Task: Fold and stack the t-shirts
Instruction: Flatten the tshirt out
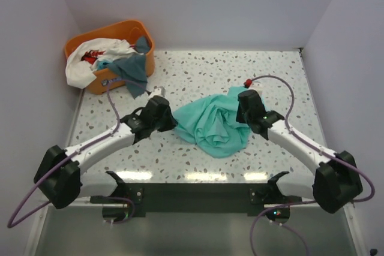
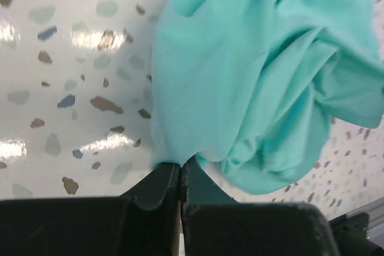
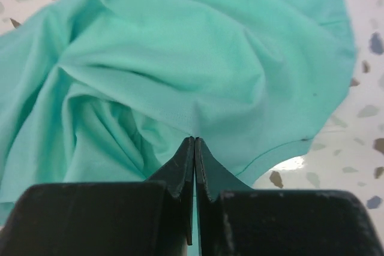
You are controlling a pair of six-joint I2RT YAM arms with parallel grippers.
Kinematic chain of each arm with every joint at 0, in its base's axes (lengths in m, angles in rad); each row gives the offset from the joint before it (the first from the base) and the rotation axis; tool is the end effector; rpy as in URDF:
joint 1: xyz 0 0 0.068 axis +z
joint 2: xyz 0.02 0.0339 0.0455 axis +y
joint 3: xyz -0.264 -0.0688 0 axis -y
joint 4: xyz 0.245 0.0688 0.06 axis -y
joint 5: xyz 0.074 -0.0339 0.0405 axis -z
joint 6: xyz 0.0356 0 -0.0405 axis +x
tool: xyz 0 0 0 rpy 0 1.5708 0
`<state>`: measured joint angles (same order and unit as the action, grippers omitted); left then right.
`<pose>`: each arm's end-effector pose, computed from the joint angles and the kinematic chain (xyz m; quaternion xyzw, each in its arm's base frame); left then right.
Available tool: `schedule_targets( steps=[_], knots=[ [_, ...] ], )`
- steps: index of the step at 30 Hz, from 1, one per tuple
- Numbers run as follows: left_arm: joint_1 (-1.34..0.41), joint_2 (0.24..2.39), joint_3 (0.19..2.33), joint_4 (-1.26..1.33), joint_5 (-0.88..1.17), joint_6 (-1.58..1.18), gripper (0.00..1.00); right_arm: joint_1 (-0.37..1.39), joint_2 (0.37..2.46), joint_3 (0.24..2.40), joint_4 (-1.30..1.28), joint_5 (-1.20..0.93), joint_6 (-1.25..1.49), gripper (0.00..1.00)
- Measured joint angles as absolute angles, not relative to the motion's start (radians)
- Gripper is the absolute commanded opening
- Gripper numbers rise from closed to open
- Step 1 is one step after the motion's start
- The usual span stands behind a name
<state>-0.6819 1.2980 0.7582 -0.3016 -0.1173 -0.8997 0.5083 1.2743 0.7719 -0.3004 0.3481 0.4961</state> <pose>0.2066 -0.1624 0.2118 -0.1221 0.9248 -0.2146 0.2893 0.2340 0.1165 0.2233 0.0593 0.9135 0.0369 0.4007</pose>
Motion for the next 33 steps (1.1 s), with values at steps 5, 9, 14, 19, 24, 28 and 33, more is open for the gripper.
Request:
schedule_targets(
  steps=[5, 9, 14, 19, 24, 28, 33],
  knots=[
    [-0.682, 1.196, 0.910, -0.366, -0.222, -0.856, 0.00, 0.508, 1.088, 0.889, -0.390, 0.437, 0.423, 0.00],
    [-0.682, 1.197, 1.084, -0.438, -0.281, -0.806, 0.00, 0.508, 0.986, 1.079, -0.458, 0.509, 0.359, 0.00],
    [-0.682, 1.196, 1.327, -0.459, -0.314, -0.728, 0.00, 0.508, 0.933, 1.293, -0.496, 0.533, 0.310, 0.00],
    [-0.682, 1.200, 1.604, -0.490, -0.316, -0.648, 0.00, 0.508, 0.950, 1.533, -0.564, 0.499, 0.272, 0.00],
    [-0.682, 1.200, 1.834, -0.513, -0.342, -0.599, 0.00, 0.508, 0.994, 1.758, -0.602, 0.427, 0.257, 0.00],
    [-0.682, 1.190, 1.930, -0.542, -0.377, -0.580, 0.00, 0.508, 1.013, 1.886, -0.632, 0.399, 0.241, 0.00],
    [-0.682, 1.181, 1.946, -0.560, -0.441, -0.567, 0.00, 0.508, 1.000, 1.918, -0.636, 0.383, 0.221, 0.00]
  ],
)
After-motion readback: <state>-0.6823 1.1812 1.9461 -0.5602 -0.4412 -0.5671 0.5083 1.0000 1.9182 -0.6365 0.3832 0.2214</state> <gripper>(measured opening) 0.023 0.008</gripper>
